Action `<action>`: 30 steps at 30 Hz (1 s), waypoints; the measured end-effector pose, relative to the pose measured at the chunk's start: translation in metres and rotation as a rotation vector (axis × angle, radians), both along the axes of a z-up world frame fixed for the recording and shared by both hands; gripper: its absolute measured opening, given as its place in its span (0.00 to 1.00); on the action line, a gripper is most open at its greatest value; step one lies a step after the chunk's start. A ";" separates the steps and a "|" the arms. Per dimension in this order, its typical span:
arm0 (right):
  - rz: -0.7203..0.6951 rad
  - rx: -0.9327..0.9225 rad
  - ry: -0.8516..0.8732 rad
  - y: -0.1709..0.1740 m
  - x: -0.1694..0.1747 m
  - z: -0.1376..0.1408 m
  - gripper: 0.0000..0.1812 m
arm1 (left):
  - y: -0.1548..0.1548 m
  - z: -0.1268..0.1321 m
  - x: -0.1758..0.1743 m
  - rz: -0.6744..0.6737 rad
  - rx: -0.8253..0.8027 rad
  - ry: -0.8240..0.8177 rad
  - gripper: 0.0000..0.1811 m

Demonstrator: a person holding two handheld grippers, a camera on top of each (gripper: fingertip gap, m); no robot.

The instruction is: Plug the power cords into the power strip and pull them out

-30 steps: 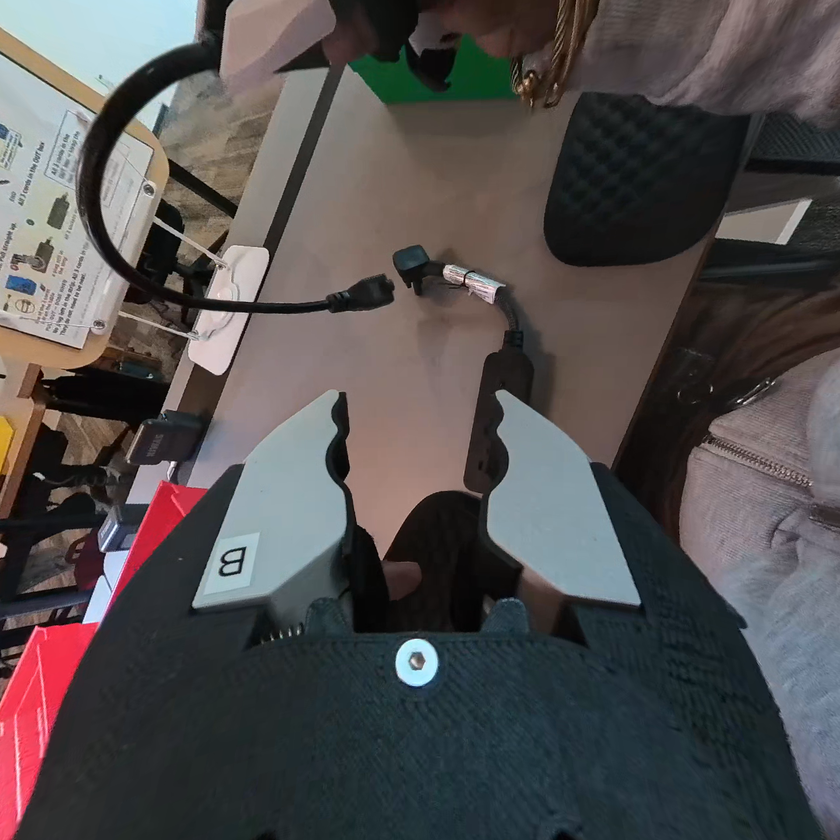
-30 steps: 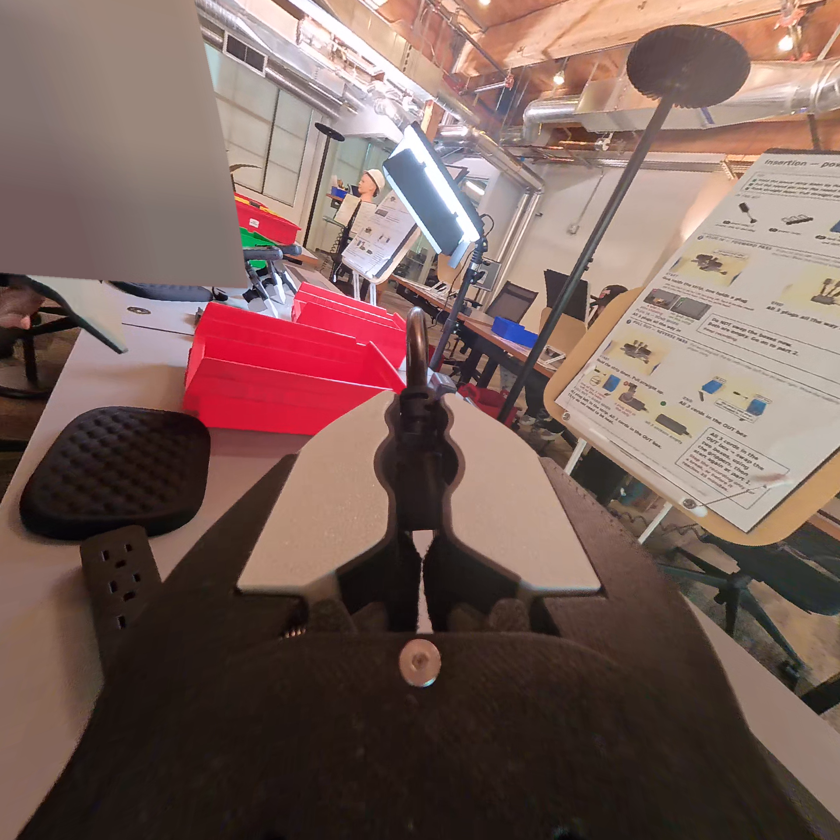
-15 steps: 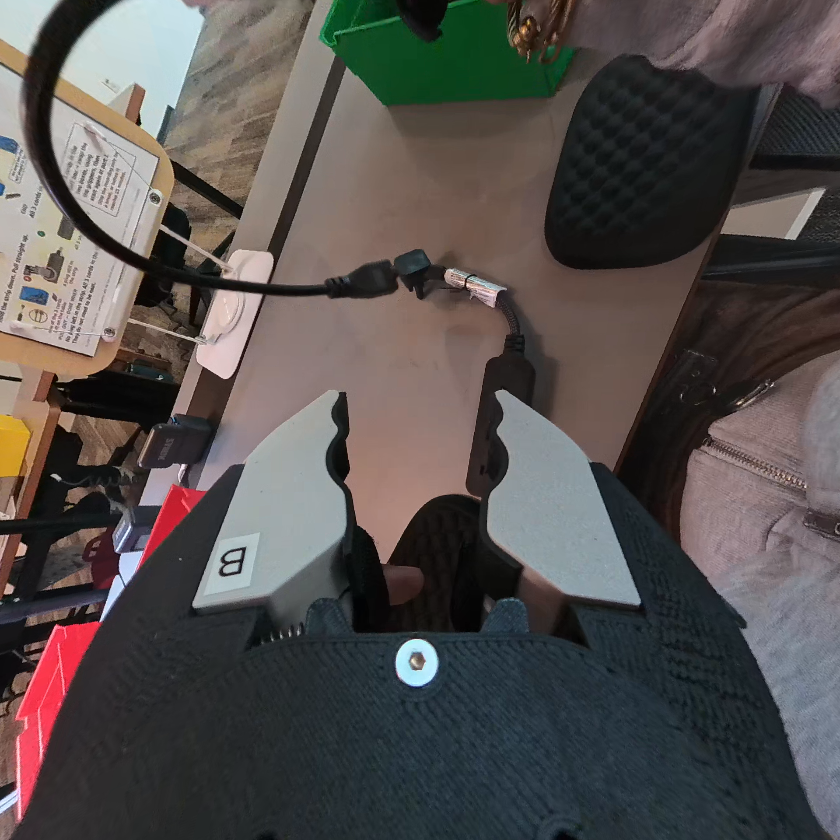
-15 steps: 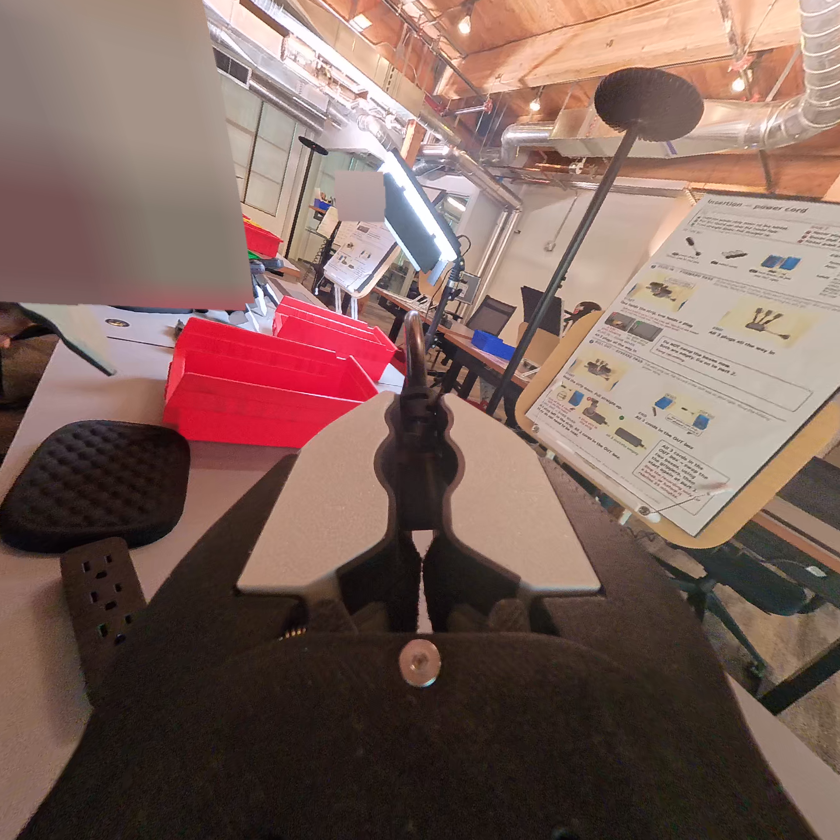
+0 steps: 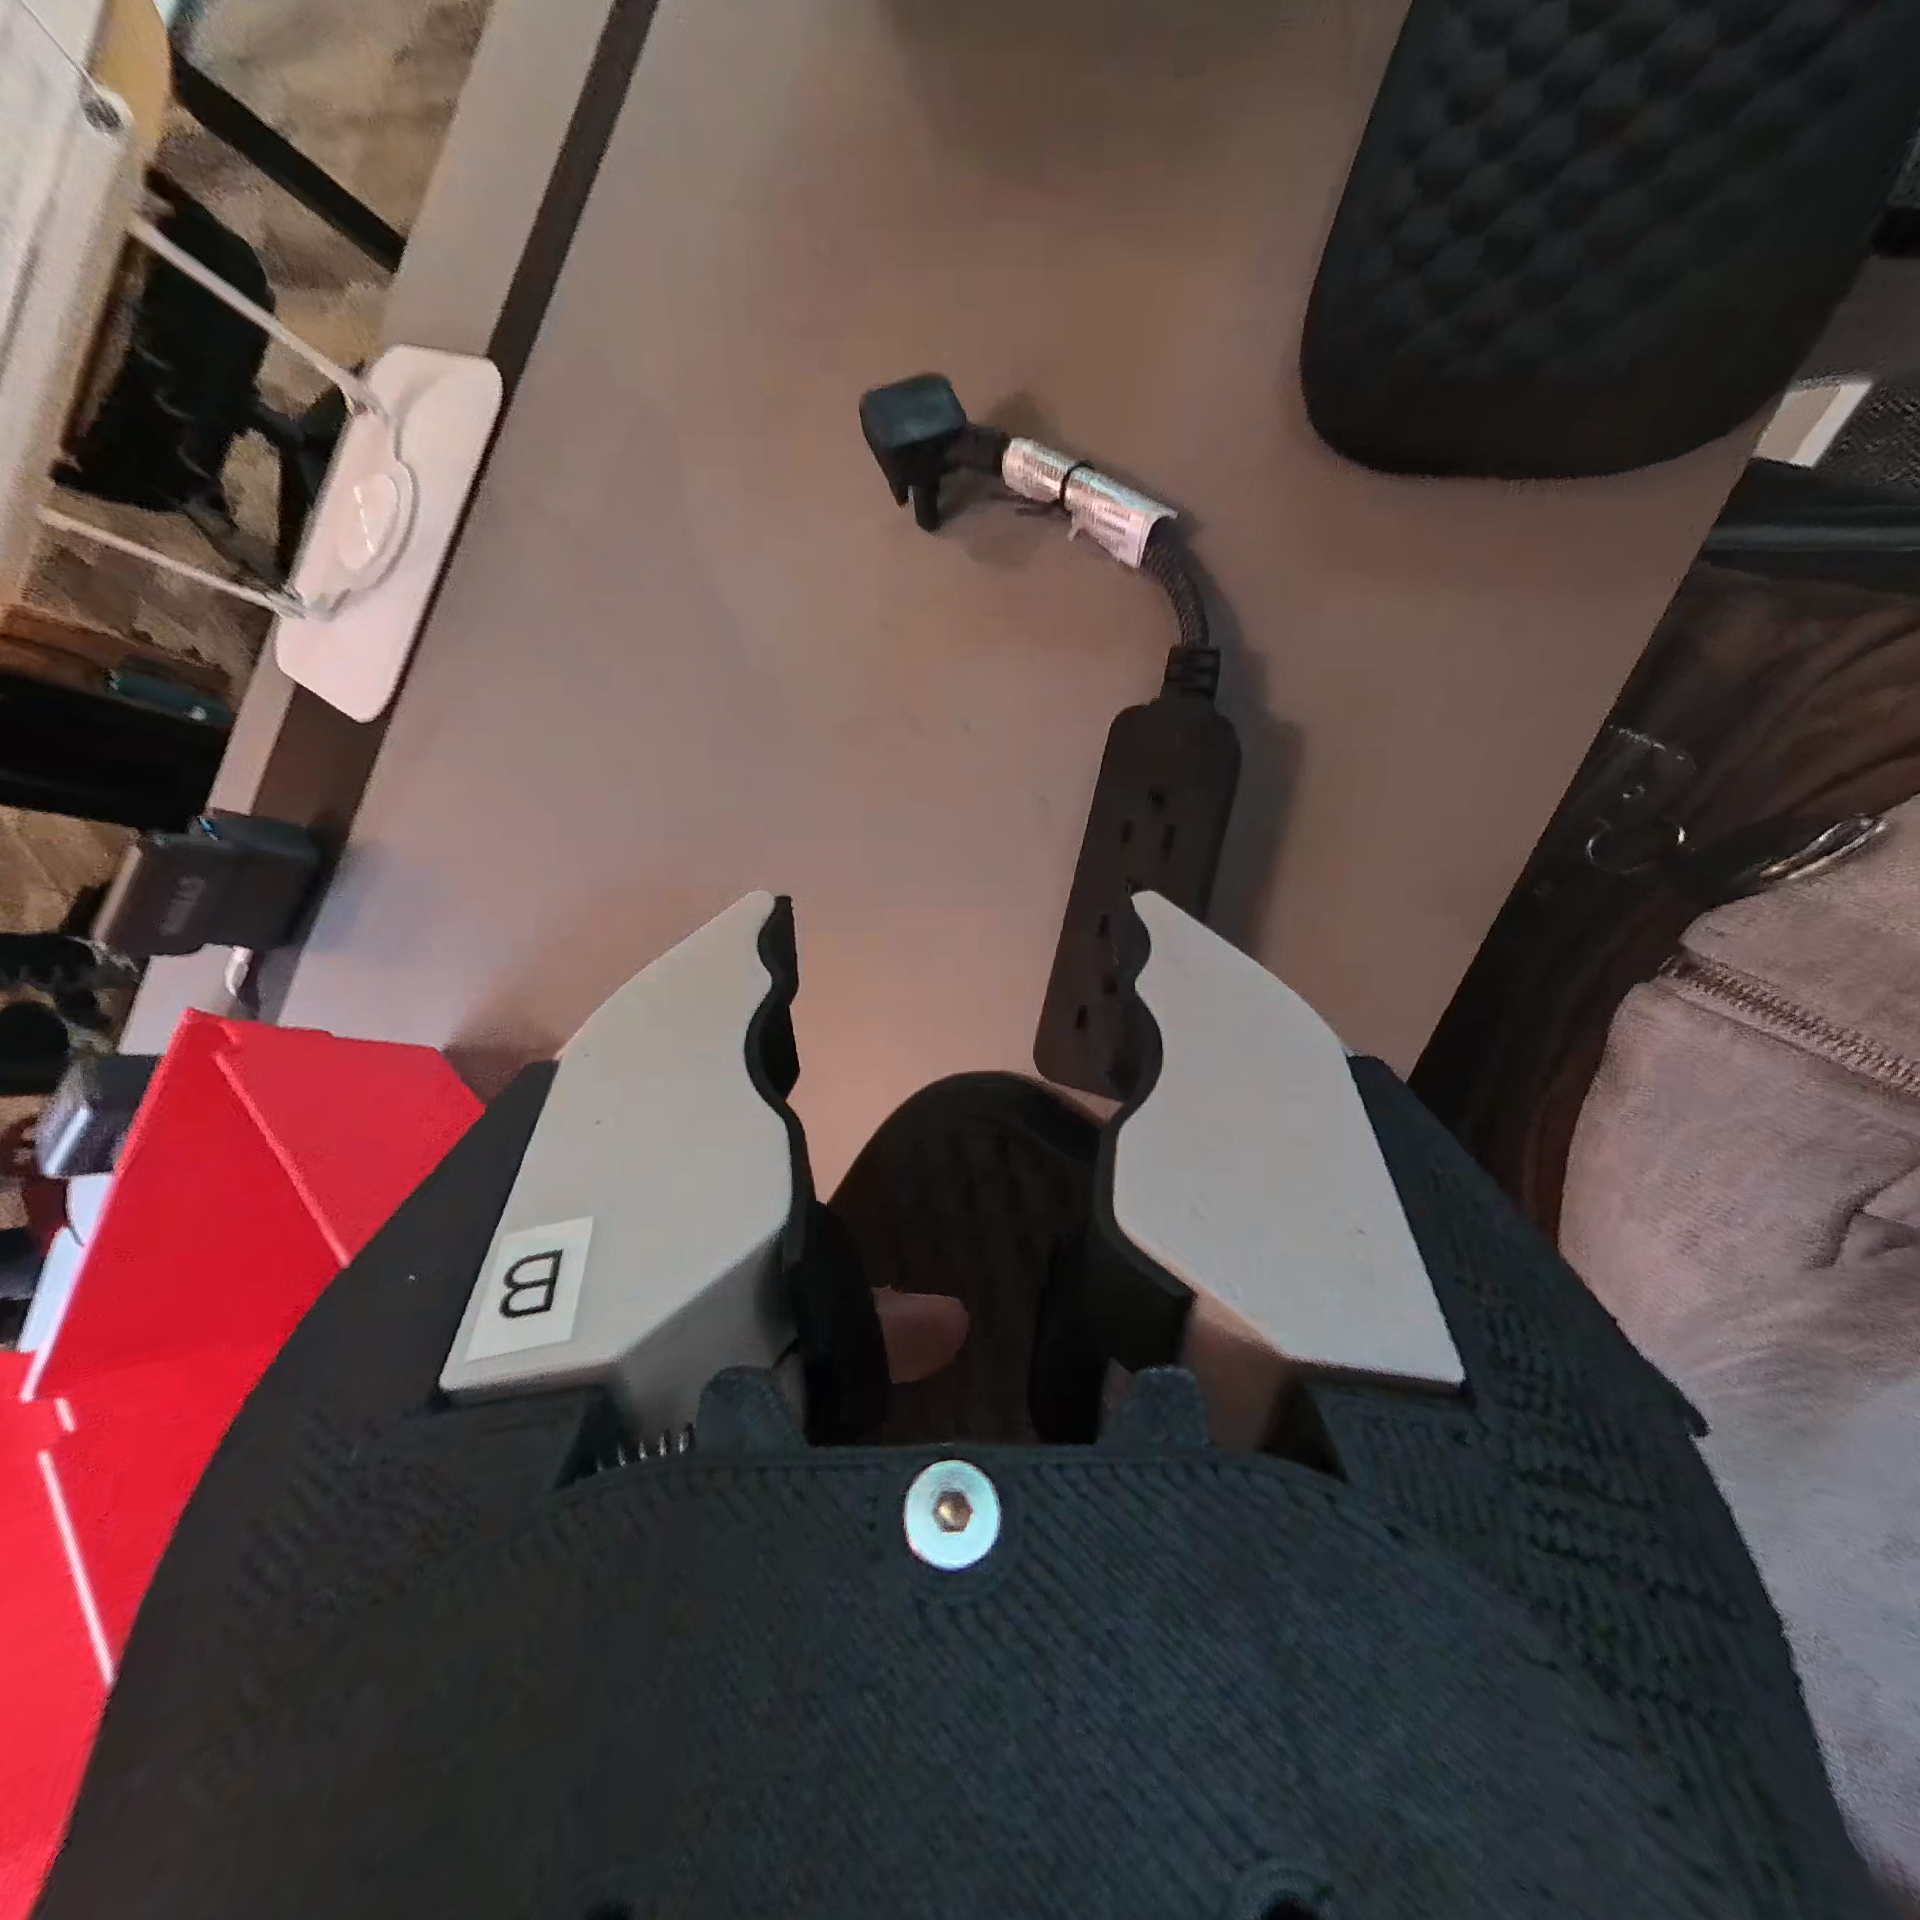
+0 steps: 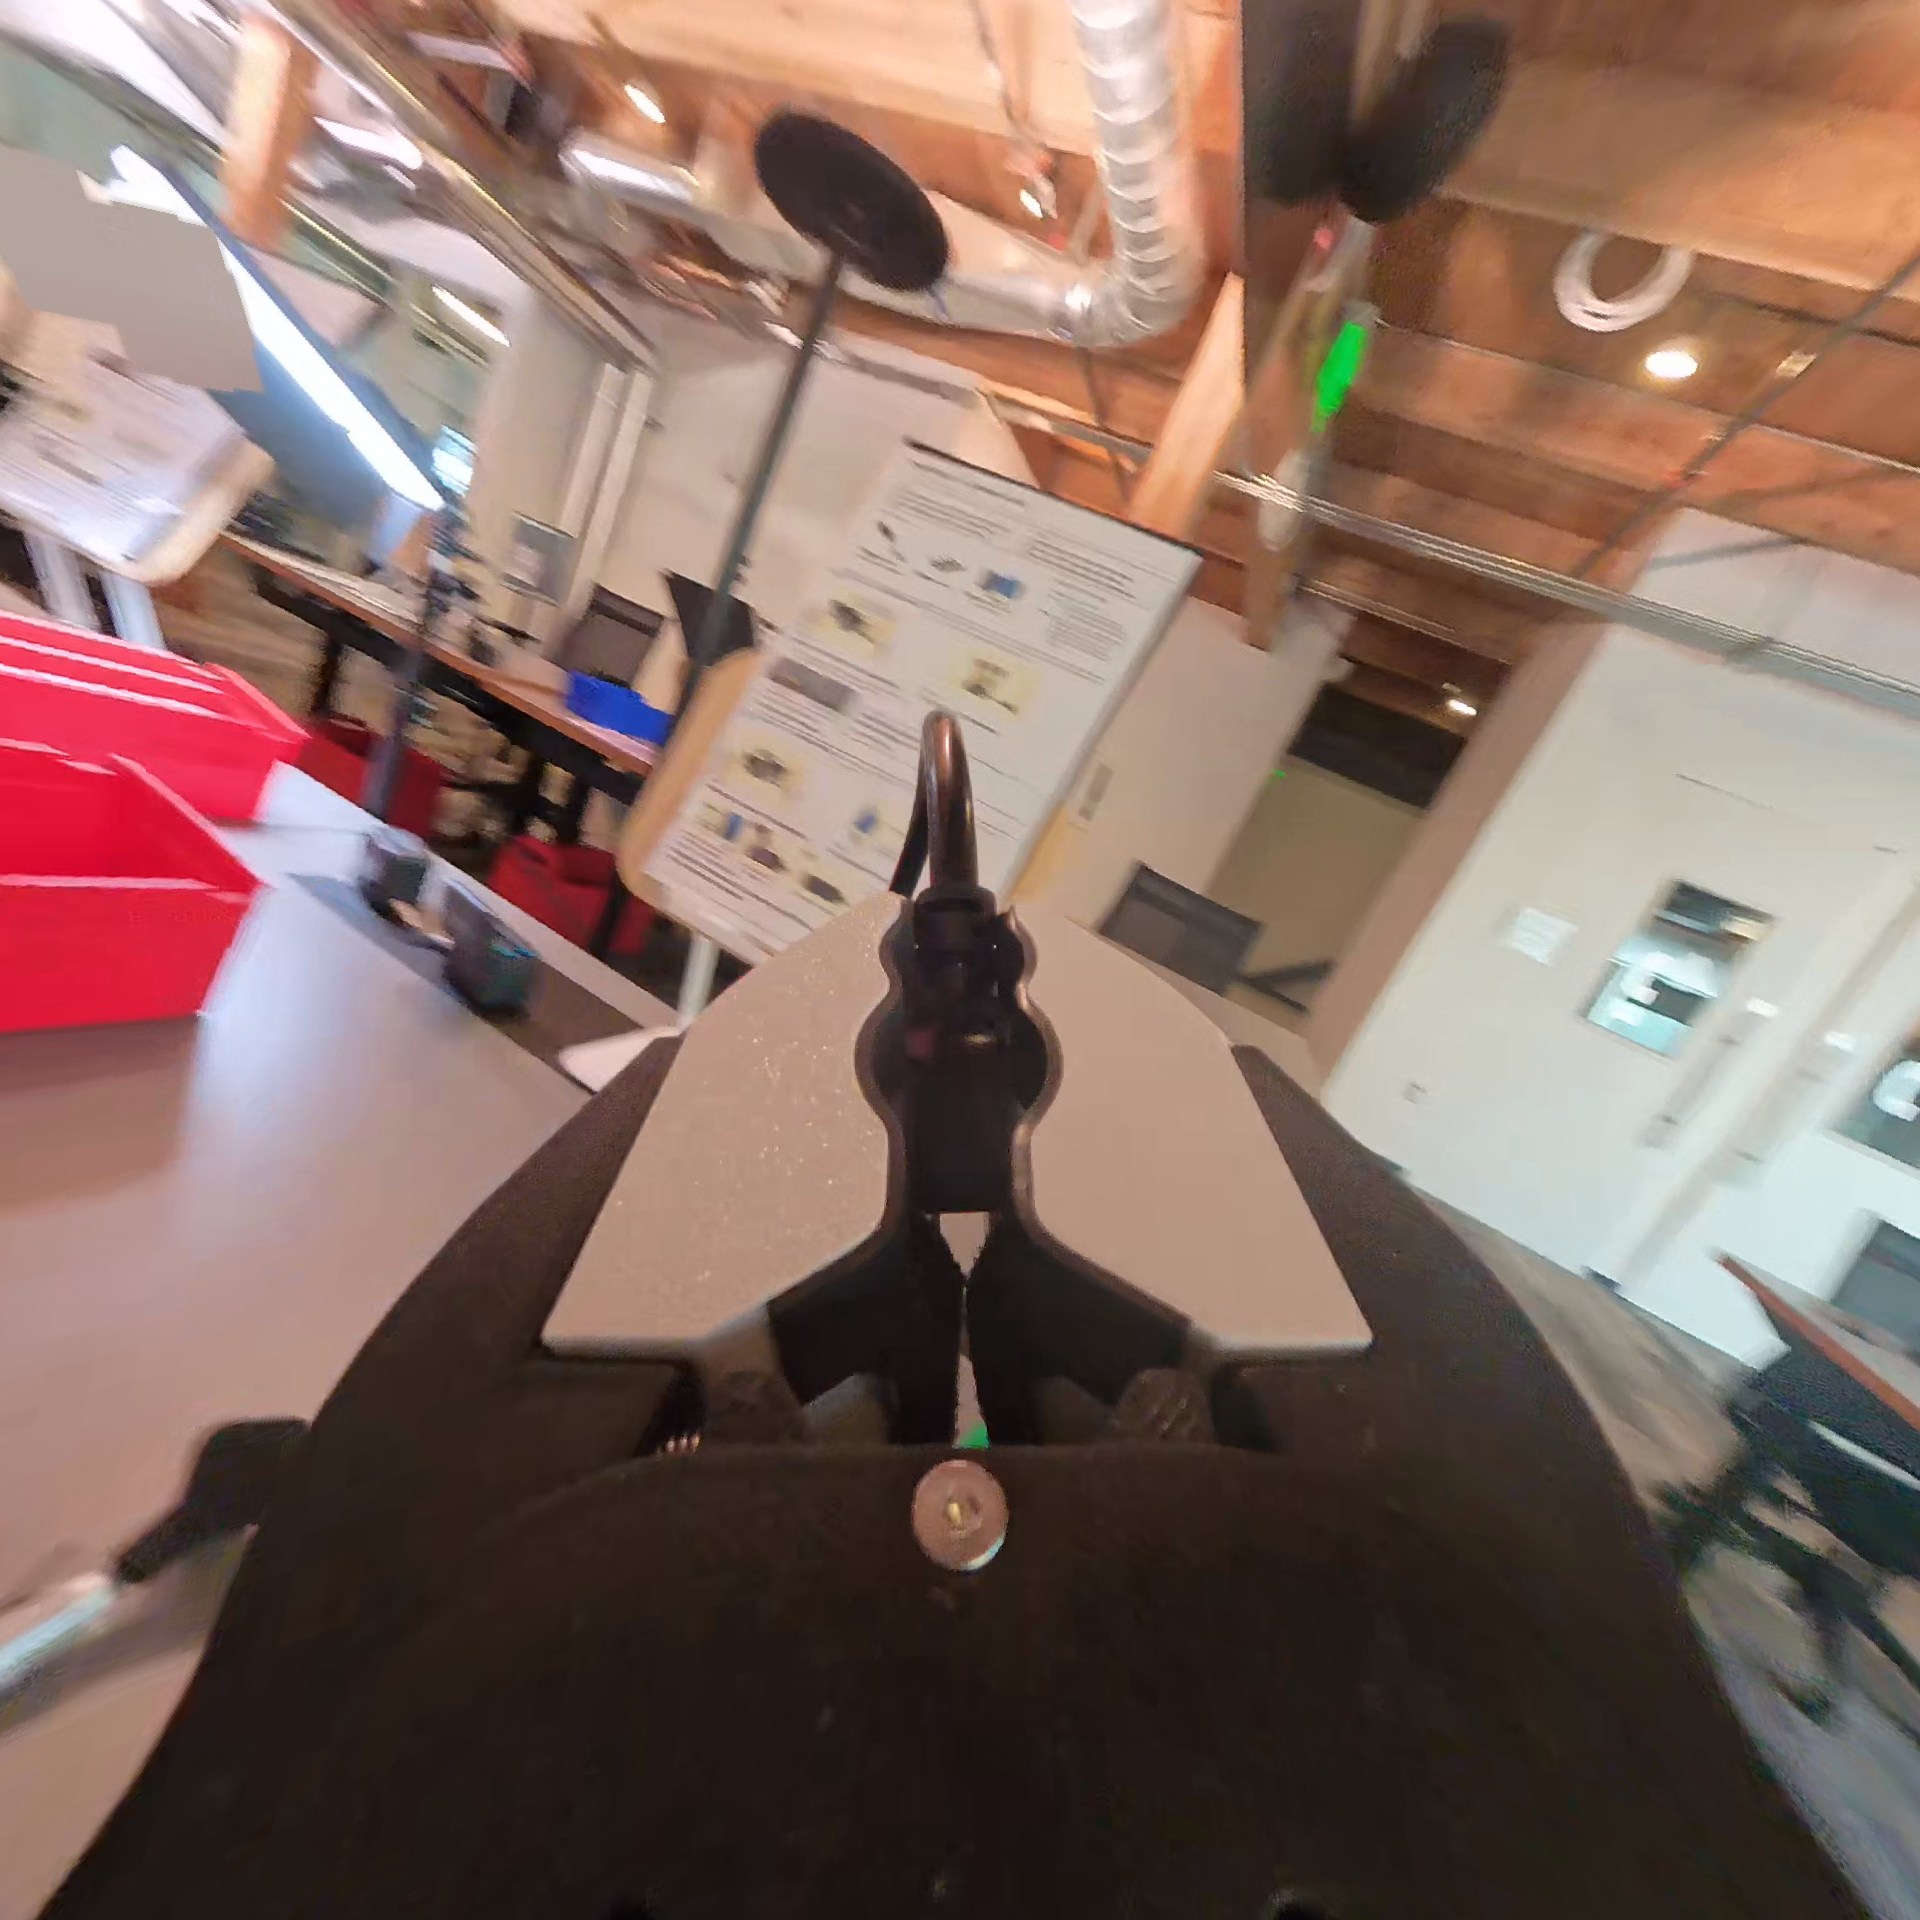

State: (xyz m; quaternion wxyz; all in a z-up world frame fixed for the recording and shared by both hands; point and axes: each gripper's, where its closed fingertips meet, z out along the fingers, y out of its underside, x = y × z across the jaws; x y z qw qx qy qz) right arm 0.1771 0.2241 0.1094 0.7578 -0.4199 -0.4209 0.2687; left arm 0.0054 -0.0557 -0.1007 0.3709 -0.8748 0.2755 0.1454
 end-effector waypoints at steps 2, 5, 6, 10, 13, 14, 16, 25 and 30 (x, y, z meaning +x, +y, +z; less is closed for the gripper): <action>-0.107 -0.012 -0.006 0.022 0.022 -0.013 0.09 | -0.002 -0.008 -0.007 0.024 -0.011 -0.017 0.32; -0.215 -0.067 -0.029 0.049 0.046 -0.044 0.09 | -0.003 -0.014 -0.013 0.050 -0.014 -0.040 0.32; -0.237 -0.107 -0.056 0.057 0.049 -0.060 0.09 | -0.002 -0.016 -0.015 0.058 -0.019 -0.044 0.32; -0.187 -0.303 -0.241 0.068 0.042 -0.131 0.09 | -0.001 -0.022 -0.021 0.081 -0.032 -0.052 0.34; -0.106 -0.360 -0.334 0.042 0.021 -0.151 0.33 | 0.001 -0.027 -0.027 0.103 -0.033 -0.065 0.37; -0.118 -0.324 -0.412 0.028 0.013 -0.155 0.38 | 0.001 -0.029 -0.030 0.112 -0.037 -0.069 0.38; -0.132 -0.098 -0.637 -0.012 -0.011 -0.159 0.47 | 0.002 -0.033 -0.036 0.134 -0.039 -0.068 0.39; -0.224 0.742 -1.228 -0.192 -0.081 -0.130 0.33 | -0.006 -0.036 -0.048 0.158 0.009 -0.089 0.40; -0.291 0.791 -1.181 -0.204 -0.088 -0.099 0.34 | -0.009 -0.039 -0.048 0.142 0.030 -0.093 0.39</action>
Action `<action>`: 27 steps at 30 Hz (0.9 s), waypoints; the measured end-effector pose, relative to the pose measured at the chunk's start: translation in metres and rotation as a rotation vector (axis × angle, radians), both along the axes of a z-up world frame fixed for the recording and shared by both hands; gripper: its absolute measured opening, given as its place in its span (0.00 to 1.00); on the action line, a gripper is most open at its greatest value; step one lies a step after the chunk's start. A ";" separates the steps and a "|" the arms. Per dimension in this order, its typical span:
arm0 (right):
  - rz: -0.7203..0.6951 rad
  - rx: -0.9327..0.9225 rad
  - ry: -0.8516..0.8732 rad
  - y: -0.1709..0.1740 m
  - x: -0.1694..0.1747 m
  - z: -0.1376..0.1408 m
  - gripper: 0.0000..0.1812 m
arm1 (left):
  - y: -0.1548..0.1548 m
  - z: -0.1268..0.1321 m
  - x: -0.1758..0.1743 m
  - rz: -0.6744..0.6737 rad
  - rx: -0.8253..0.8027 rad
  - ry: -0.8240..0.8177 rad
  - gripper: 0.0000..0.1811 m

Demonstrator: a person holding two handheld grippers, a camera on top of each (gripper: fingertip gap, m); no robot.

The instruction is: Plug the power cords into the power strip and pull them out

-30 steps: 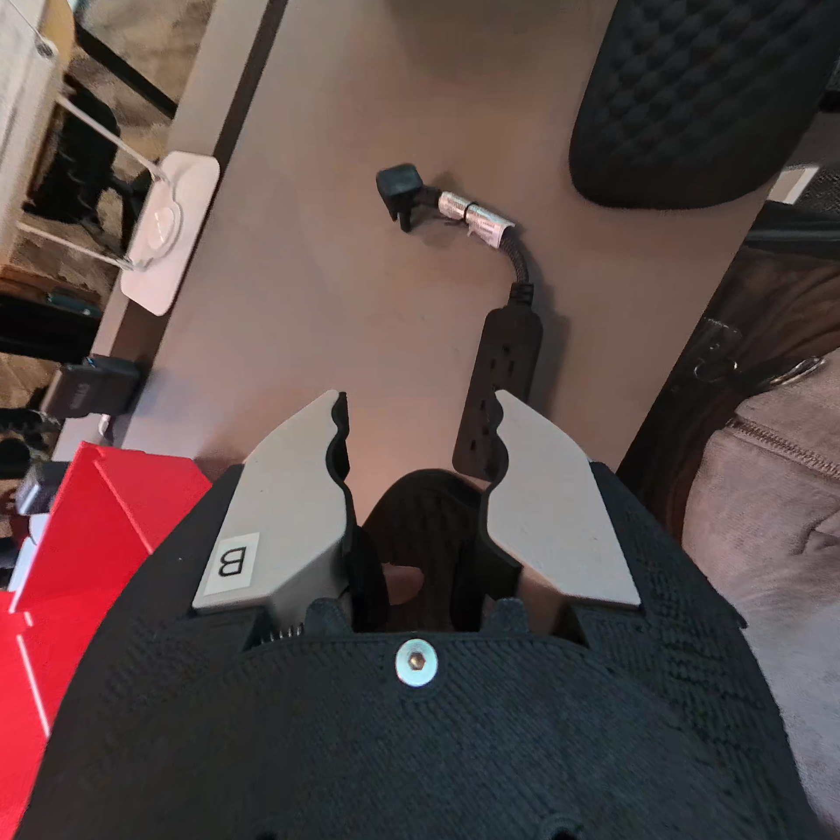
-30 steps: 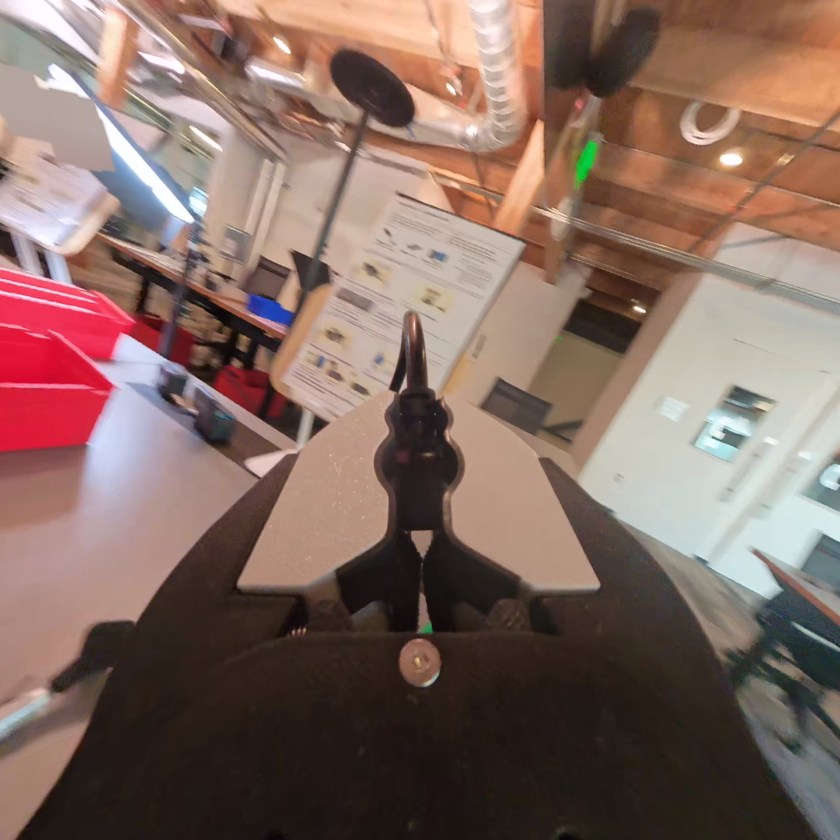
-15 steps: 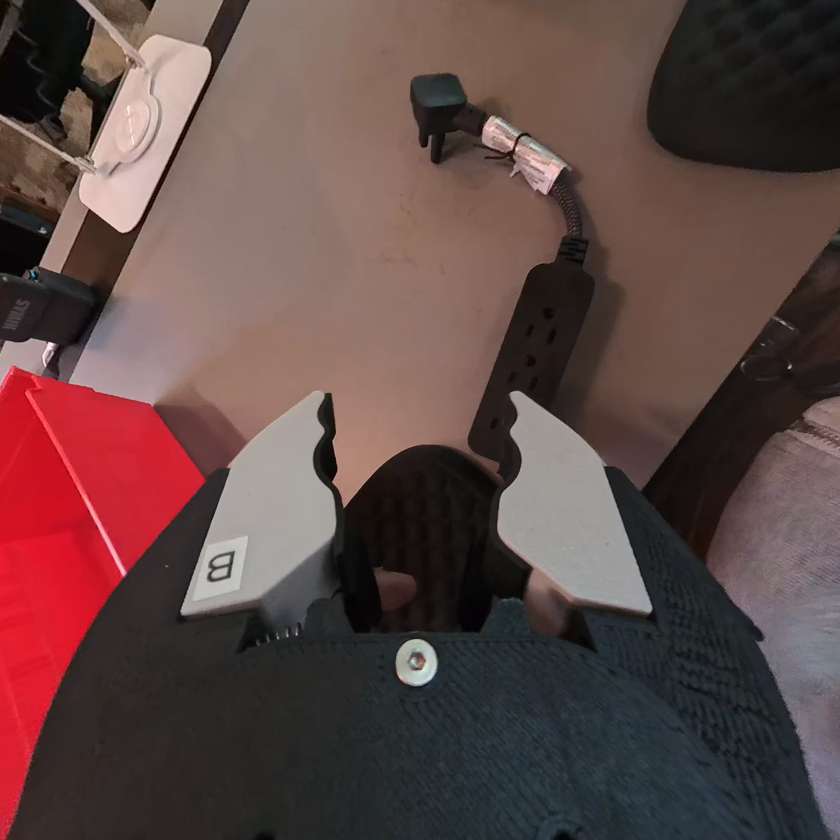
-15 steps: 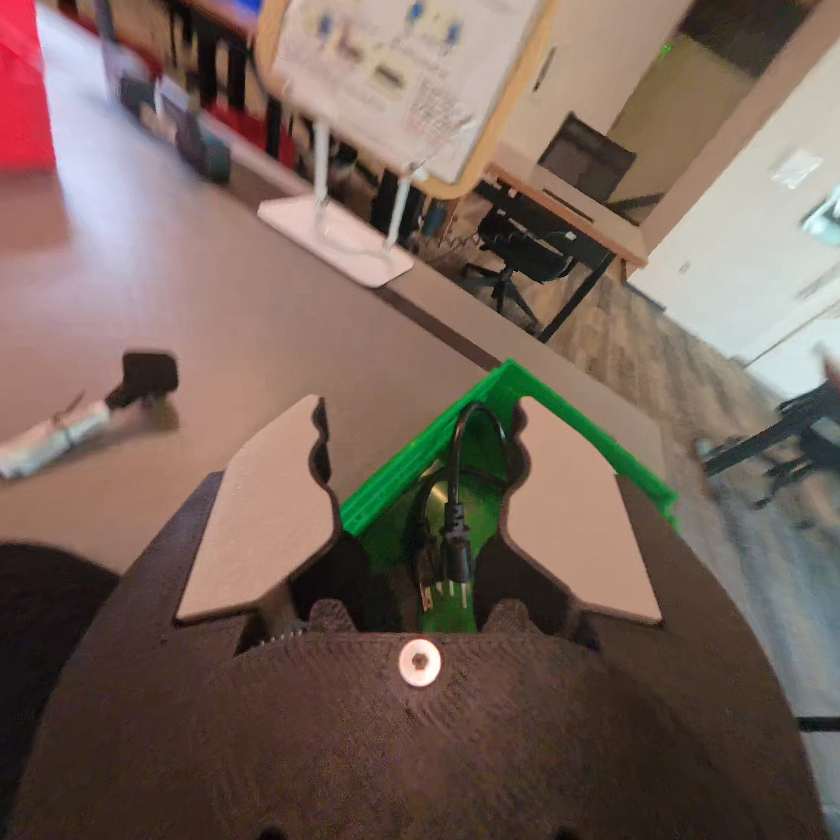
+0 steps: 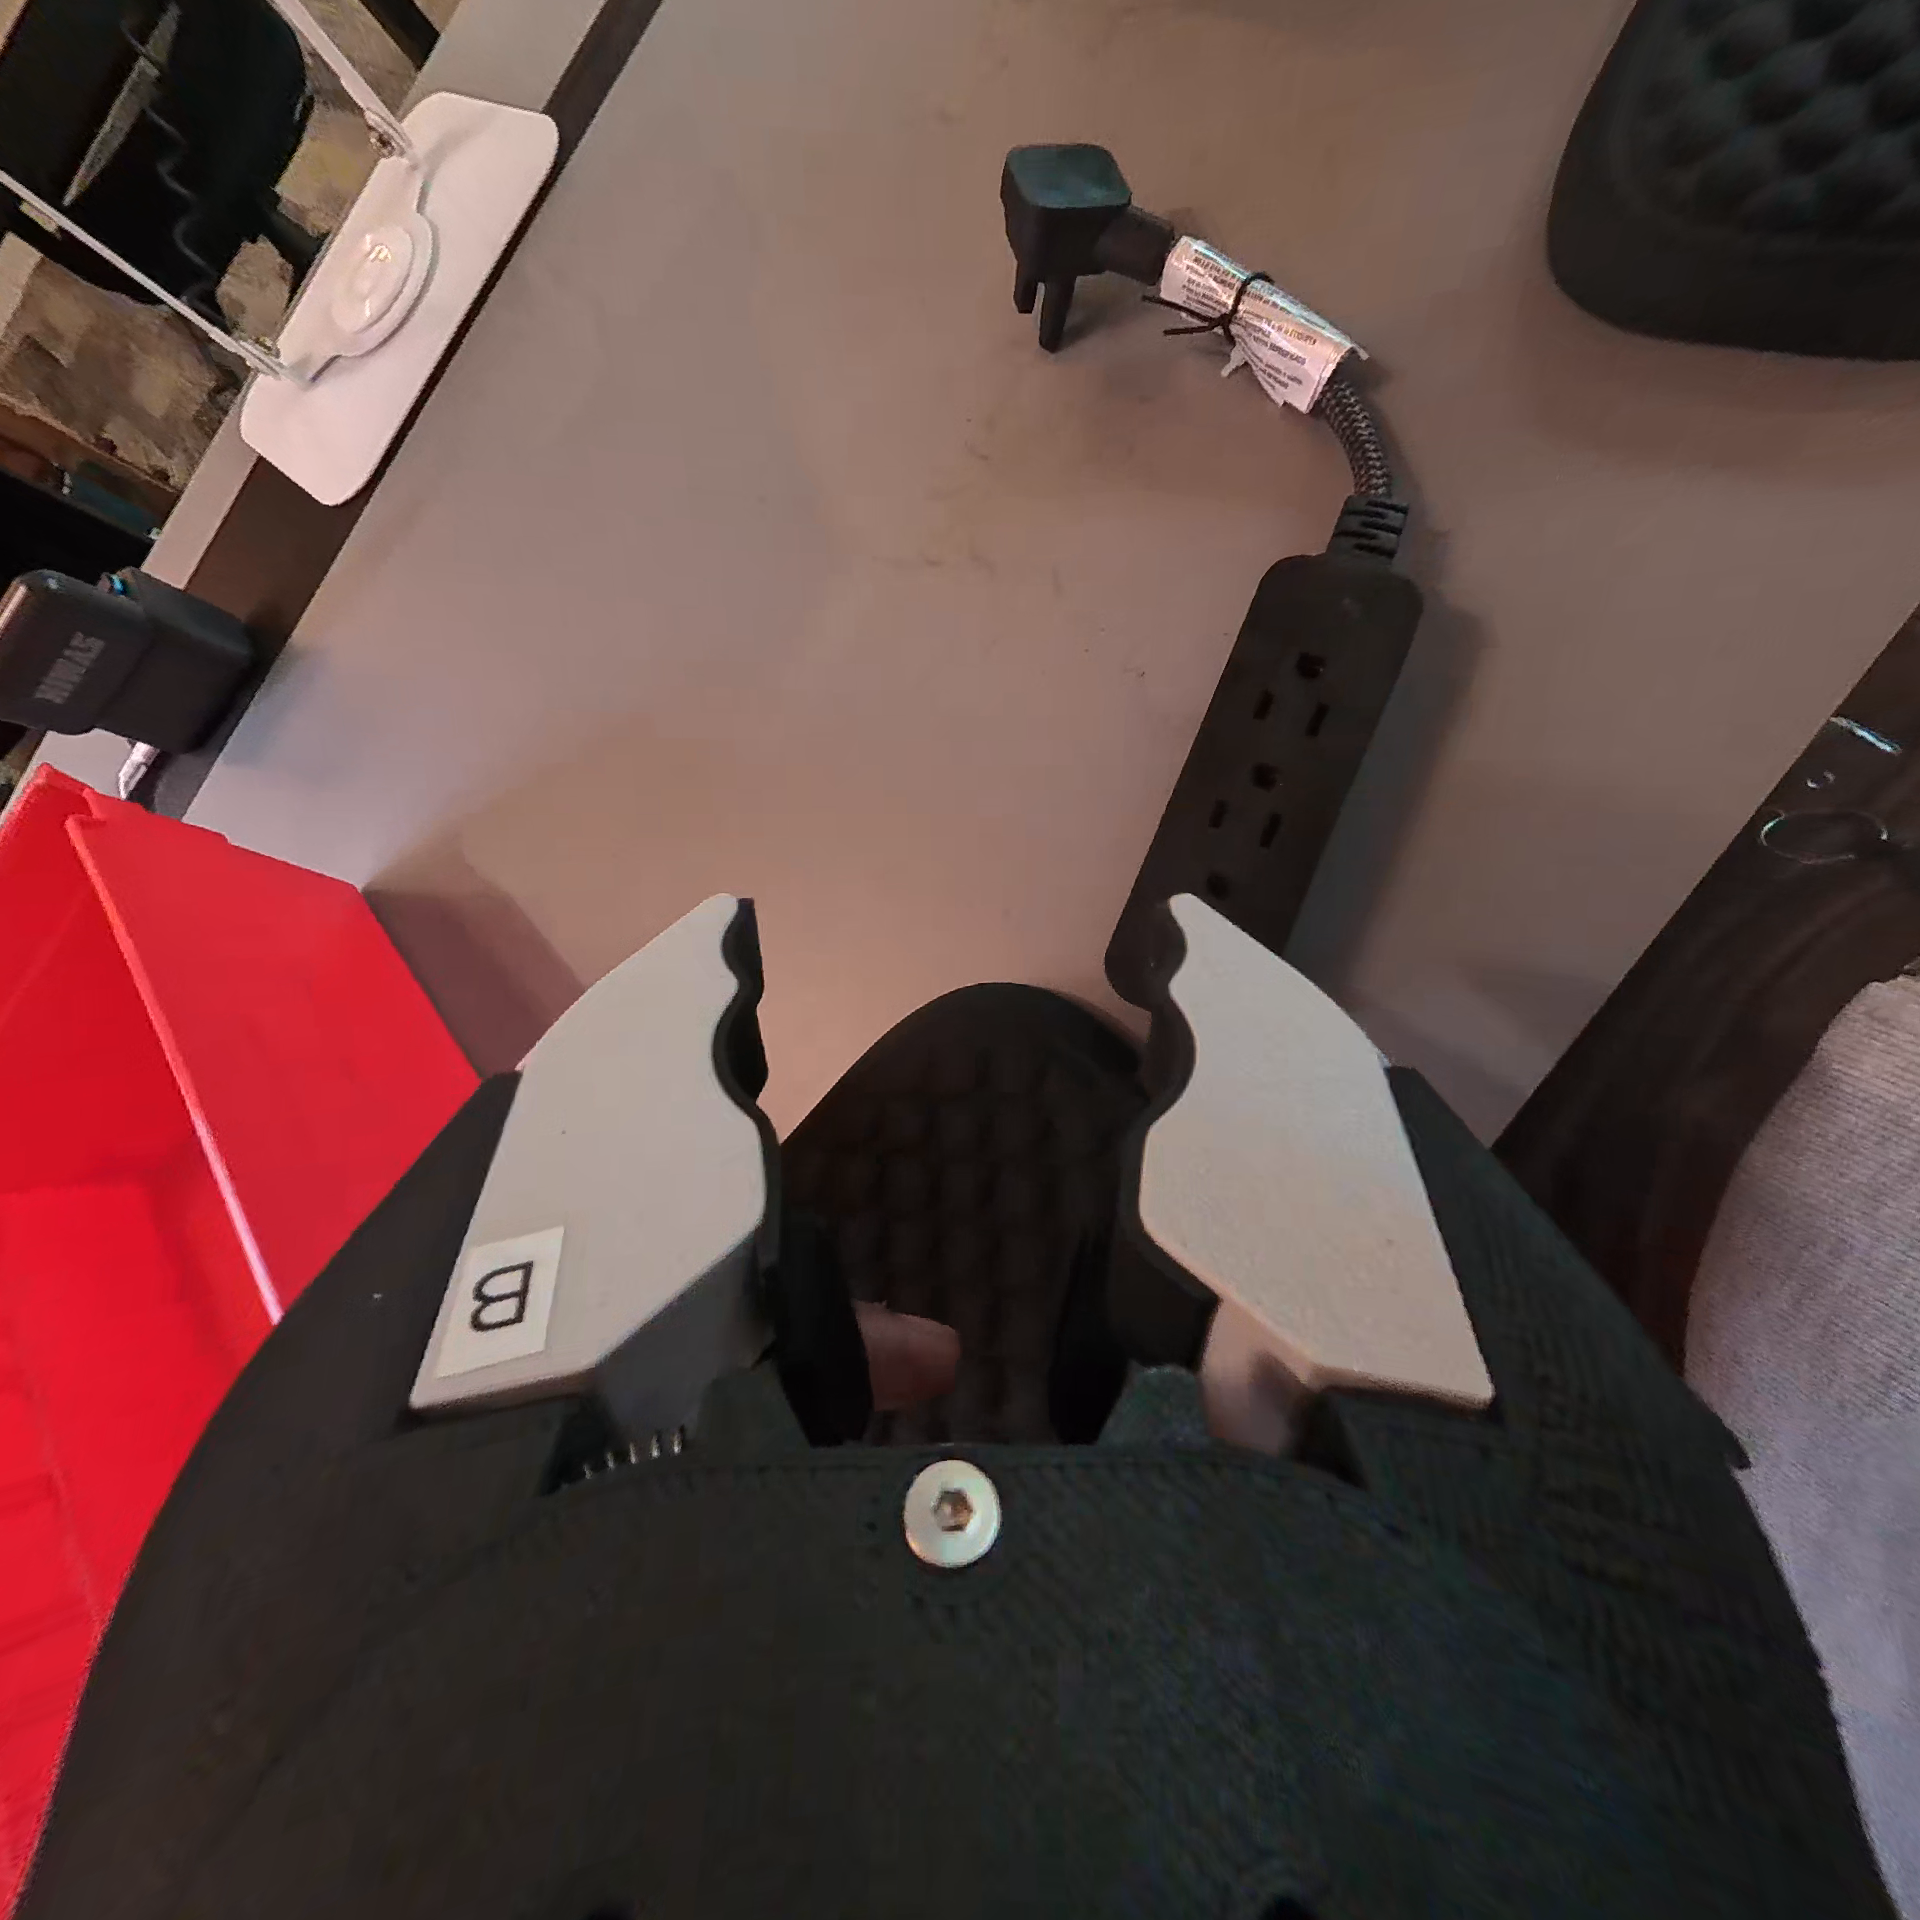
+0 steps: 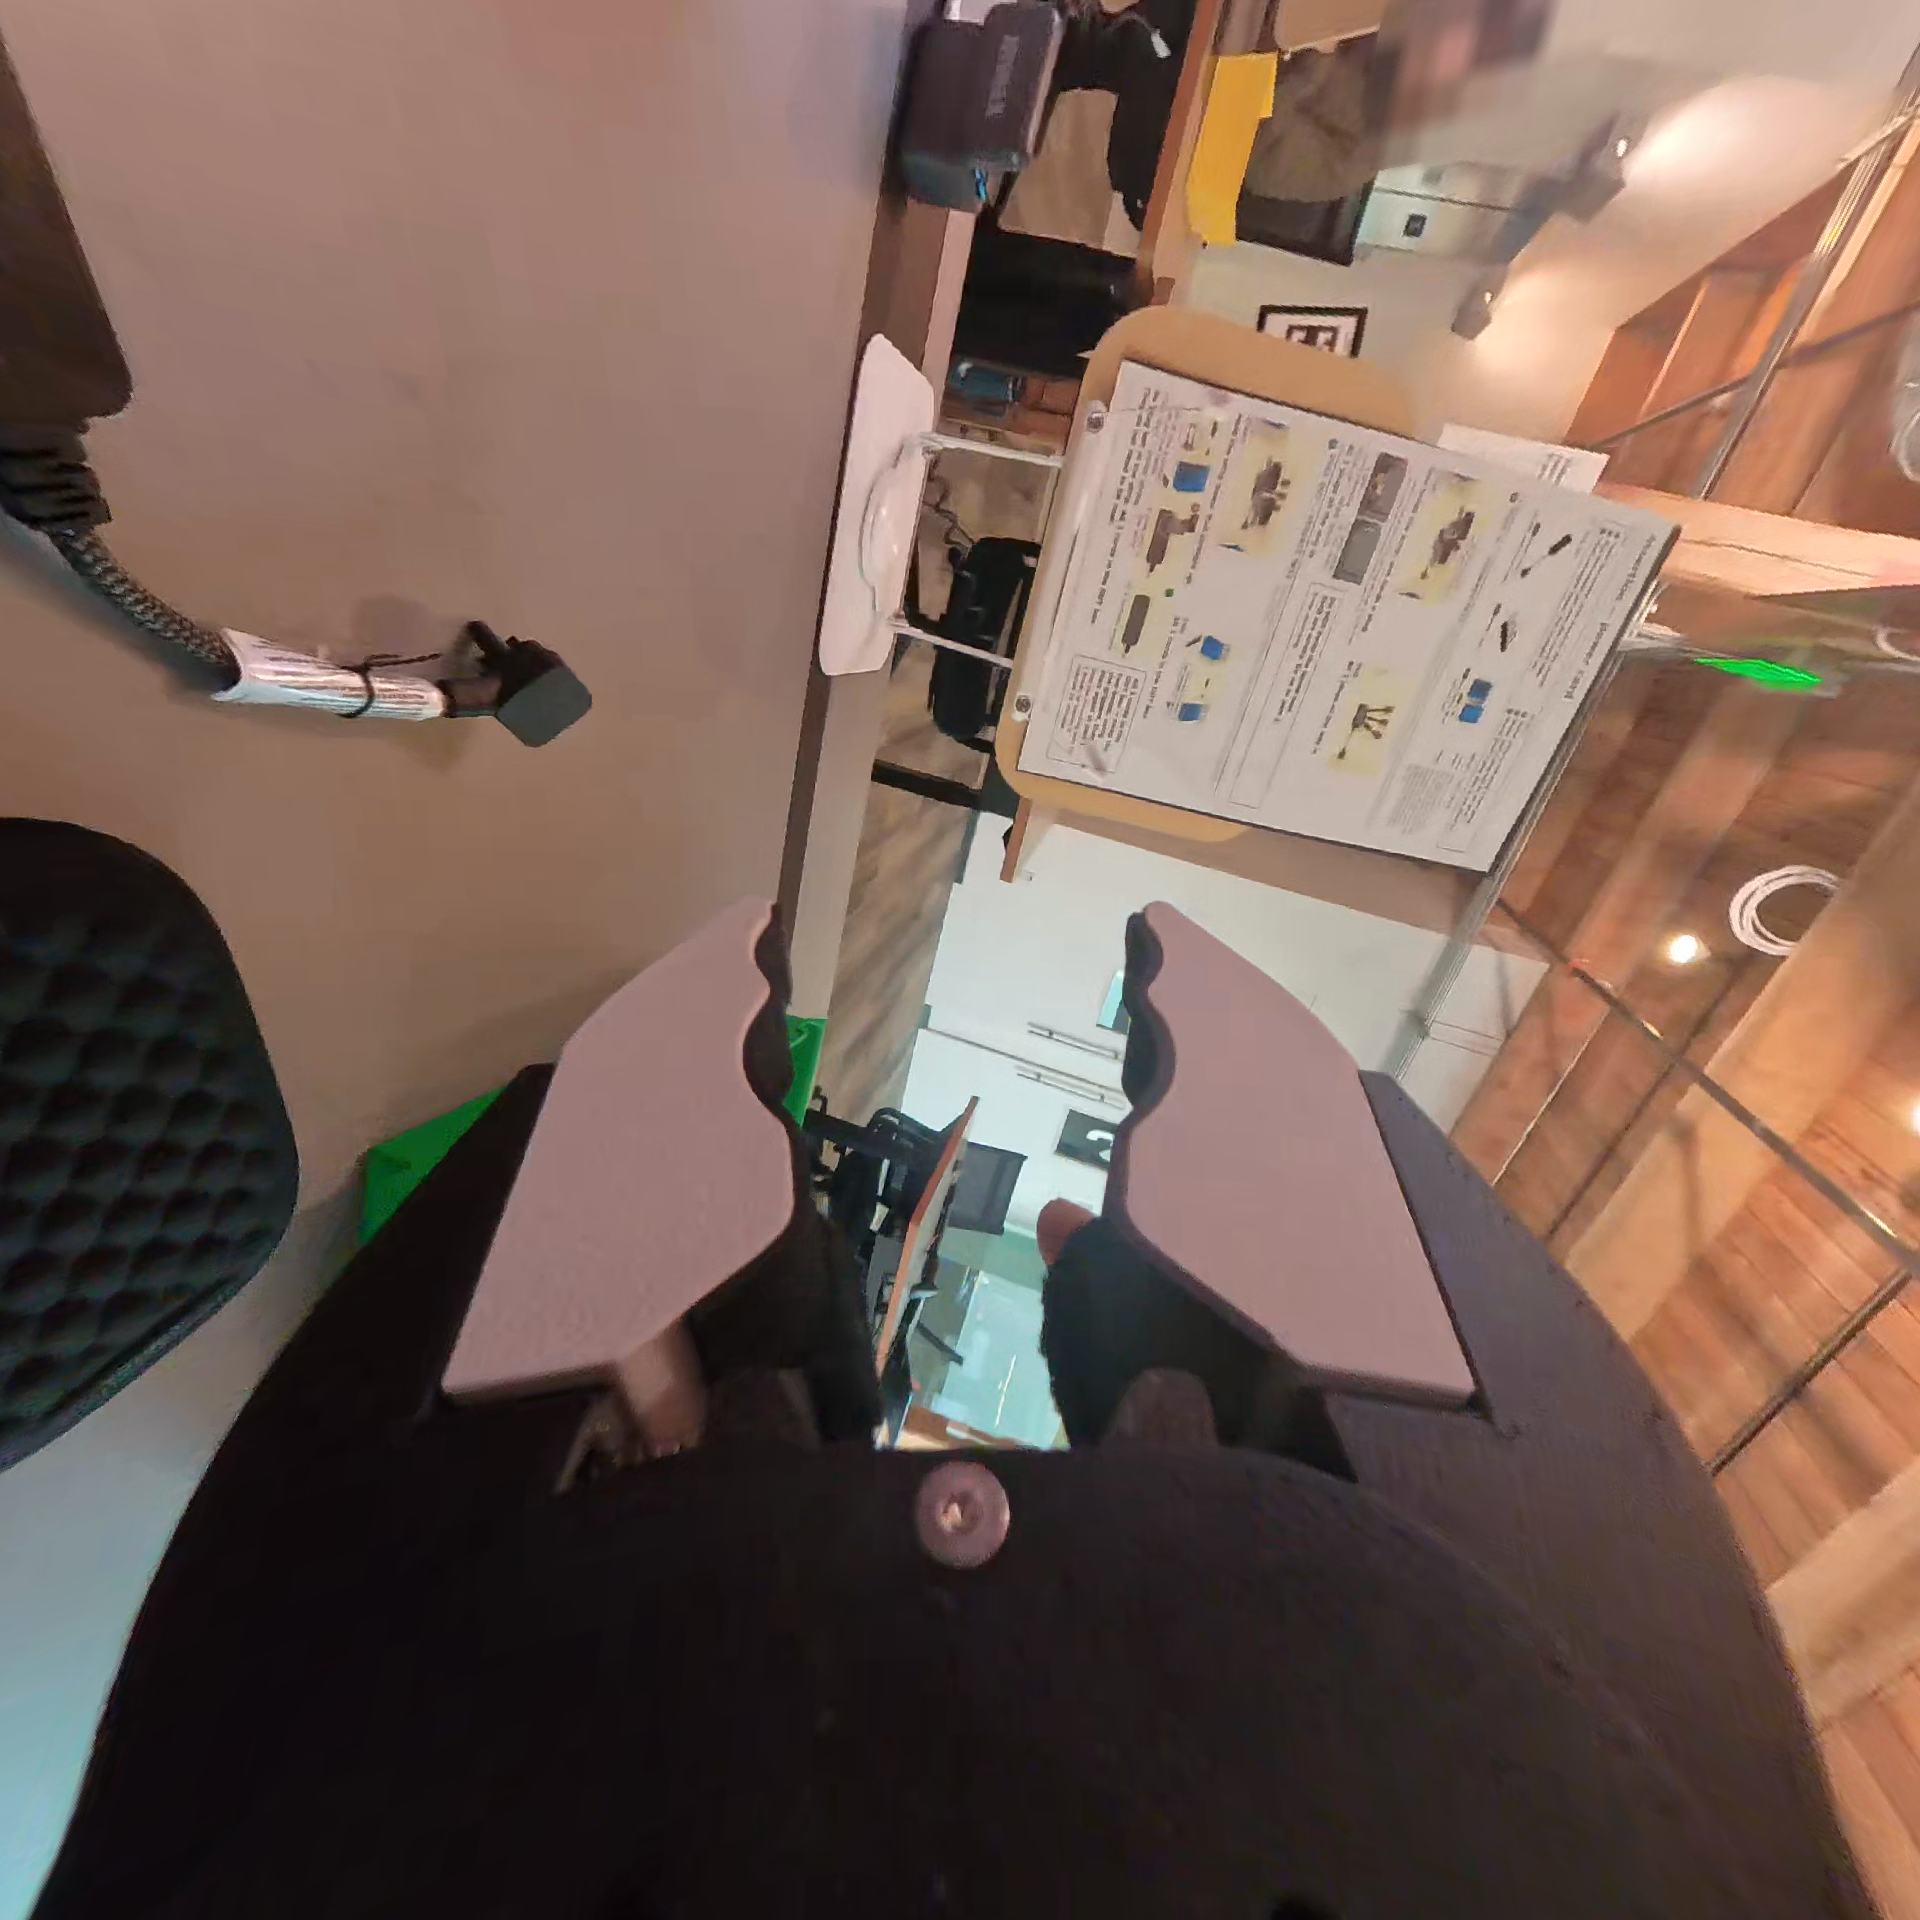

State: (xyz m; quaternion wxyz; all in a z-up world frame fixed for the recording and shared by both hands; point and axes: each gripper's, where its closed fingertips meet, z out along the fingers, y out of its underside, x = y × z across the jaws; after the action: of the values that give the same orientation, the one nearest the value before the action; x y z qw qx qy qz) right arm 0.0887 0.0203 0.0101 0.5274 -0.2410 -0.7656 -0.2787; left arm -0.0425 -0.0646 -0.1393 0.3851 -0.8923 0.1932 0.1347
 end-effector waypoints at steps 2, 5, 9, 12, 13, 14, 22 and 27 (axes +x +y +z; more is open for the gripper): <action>-0.024 0.007 0.003 0.004 0.000 0.003 0.35 | 0.000 0.001 0.000 -0.001 0.002 0.013 0.39; -0.021 0.008 0.017 0.003 -0.001 0.007 0.35 | 0.002 0.005 0.002 -0.017 0.029 0.023 0.39; -0.054 -0.010 0.008 0.006 0.000 0.008 0.35 | 0.005 0.009 0.003 -0.022 0.067 0.007 0.39; -0.085 -0.023 -0.002 0.010 0.001 0.006 0.36 | 0.006 0.010 0.004 -0.024 0.076 -0.005 0.39; -0.090 -0.032 -0.003 0.010 0.000 0.005 0.36 | 0.006 0.010 0.004 -0.024 0.078 -0.008 0.39; -0.093 -0.042 -0.003 0.010 0.000 0.004 0.36 | 0.006 0.010 0.004 -0.027 0.082 -0.012 0.39; -0.132 -0.130 0.007 0.012 0.001 -0.007 0.36 | 0.007 0.006 0.009 -0.063 0.099 -0.032 0.42; -0.073 -0.498 0.048 0.005 -0.010 -0.051 0.36 | 0.009 0.006 0.007 -0.040 0.161 -0.097 0.43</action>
State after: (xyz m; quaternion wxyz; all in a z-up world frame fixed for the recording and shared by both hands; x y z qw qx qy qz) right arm 0.0786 0.0258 -0.0410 0.4594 -0.3976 -0.7887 -0.0943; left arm -0.0350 -0.0552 -0.1333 0.4672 -0.8599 0.1806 0.0990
